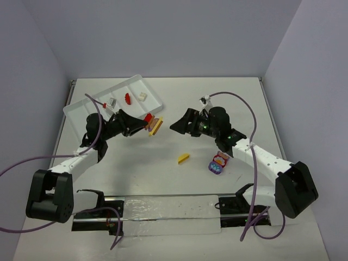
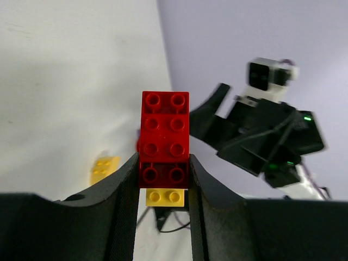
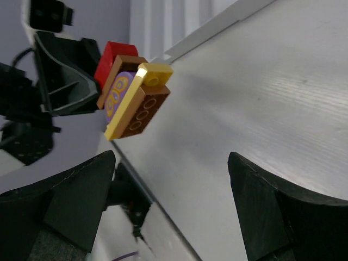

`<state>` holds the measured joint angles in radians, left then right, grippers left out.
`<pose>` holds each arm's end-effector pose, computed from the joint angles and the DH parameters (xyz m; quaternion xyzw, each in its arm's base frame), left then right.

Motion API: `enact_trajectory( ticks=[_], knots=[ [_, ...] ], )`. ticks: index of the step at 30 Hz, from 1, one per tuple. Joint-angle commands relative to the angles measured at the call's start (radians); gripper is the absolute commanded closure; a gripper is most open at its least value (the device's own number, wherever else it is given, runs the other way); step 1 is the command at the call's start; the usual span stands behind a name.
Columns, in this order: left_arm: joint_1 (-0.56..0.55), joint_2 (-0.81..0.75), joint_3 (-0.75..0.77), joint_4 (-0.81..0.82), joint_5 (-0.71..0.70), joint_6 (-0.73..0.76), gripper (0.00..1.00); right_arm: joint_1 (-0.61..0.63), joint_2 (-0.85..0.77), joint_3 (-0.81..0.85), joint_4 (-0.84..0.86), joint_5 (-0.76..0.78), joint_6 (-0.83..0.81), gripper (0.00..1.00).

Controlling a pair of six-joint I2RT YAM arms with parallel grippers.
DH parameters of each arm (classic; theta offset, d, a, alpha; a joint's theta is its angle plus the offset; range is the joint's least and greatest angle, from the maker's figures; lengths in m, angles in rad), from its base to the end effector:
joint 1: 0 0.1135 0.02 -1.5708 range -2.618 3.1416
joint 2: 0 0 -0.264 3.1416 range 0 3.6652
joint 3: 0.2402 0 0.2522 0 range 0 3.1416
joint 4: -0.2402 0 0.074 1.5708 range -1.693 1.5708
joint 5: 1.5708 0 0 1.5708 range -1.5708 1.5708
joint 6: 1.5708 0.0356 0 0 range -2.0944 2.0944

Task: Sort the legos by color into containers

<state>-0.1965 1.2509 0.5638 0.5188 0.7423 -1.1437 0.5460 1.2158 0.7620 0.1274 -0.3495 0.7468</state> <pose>0.2535 -0.0750 0.2383 -0.1165 0.7404 -0.5906 0.2991 0.2300 0.1540 0.2731 -0.0206 0.8063 0.4585 0.3731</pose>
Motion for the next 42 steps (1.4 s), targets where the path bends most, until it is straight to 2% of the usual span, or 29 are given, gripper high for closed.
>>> enact_trajectory(
  ticks=[1, 9, 16, 22, 29, 39, 41, 42],
  knots=[
    [0.005, -0.005, -0.097, 0.426, 0.045, -0.267, 1.00, -0.006, 0.045, -0.045, 0.354, -0.215, 0.181, 0.08],
    [0.003, 0.022, -0.131, 0.554, 0.082, -0.338, 1.00, -0.002, 0.142, -0.034, 0.509, -0.265, 0.268, 0.08],
    [0.003, 0.017, -0.119, 0.532, 0.095, -0.320, 1.00, 0.037, 0.240, 0.039, 0.527, -0.264, 0.283, 0.08],
    [0.003, 0.015, -0.130, 0.522, 0.102, -0.304, 1.00, 0.056, 0.269, 0.030, 0.638, -0.272, 0.341, 0.08],
    [0.000, 0.025, -0.132, 0.526, 0.111, -0.304, 1.00, 0.068, 0.312, 0.062, 0.663, -0.270, 0.363, 0.09],
    [-0.002, 0.013, -0.136, 0.518, 0.111, -0.300, 1.00, 0.080, 0.387, 0.135, 0.689, -0.264, 0.390, 0.20],
    [-0.003, 0.013, -0.136, 0.518, 0.111, -0.300, 1.00, 0.085, 0.400, 0.141, 0.695, -0.264, 0.396, 0.24],
    [-0.003, 0.012, -0.137, 0.519, 0.111, -0.300, 1.00, 0.086, 0.405, 0.138, 0.701, -0.263, 0.400, 0.30]
  ],
)
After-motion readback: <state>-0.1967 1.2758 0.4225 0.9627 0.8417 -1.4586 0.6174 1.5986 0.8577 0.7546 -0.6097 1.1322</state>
